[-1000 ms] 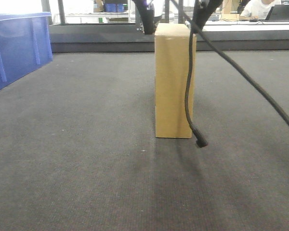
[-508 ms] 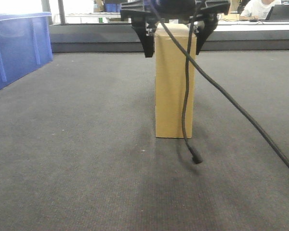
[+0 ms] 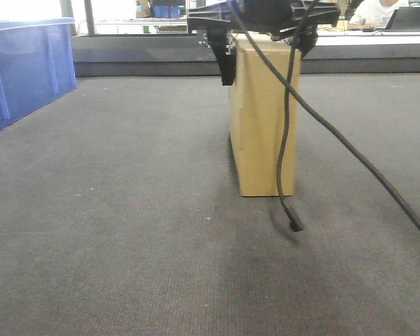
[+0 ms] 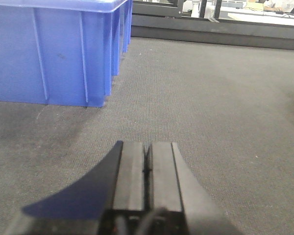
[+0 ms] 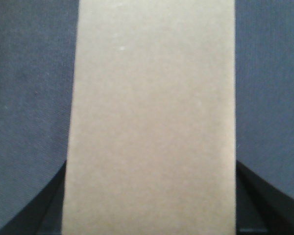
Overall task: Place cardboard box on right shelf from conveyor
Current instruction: 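Lift the tan box off the conveyor with the right gripper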
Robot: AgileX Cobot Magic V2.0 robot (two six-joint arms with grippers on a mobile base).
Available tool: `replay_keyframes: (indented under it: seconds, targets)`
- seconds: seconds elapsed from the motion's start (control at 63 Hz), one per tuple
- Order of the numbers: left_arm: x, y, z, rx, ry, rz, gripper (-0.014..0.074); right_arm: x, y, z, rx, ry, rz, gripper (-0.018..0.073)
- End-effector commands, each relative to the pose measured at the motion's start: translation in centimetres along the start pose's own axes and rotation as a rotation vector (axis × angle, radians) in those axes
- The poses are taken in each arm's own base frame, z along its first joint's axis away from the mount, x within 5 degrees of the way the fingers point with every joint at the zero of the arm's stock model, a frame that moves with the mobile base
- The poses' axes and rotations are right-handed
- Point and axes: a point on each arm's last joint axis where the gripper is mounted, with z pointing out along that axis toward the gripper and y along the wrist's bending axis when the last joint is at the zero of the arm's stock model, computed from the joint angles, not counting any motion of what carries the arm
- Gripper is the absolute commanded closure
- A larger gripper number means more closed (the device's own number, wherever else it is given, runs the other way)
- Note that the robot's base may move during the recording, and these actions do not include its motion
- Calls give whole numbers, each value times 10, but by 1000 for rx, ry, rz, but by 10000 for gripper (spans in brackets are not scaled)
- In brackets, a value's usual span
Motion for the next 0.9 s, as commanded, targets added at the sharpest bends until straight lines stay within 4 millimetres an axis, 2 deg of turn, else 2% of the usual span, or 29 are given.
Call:
replay_keyframes:
  seconds: [0.0,0.222,0.397,0.603,0.746,0.889]
  targets:
    - [-10,0,-1,0,-106,-10,715,-24,-14,-50,-51,-169,-83,325]
    - [-10,0,-1,0,-106,-10,715,-36,-49,-96,-32,-263,-198,325]
    - [-10,0,-1,0,-106,-10,715,-24,-83,-121,-18,-288,-189,325]
    - [-10,0,-1,0,-106,-10,715,18,-127,-141,-2,-322,-148,325]
    - [-10,0,-1,0,-106,-10,715,61,-157,-156,16,-345,-92,325]
    - [-10,0,-1,0,-106,-10,715,104,-177,-174,30,-391,-49,325]
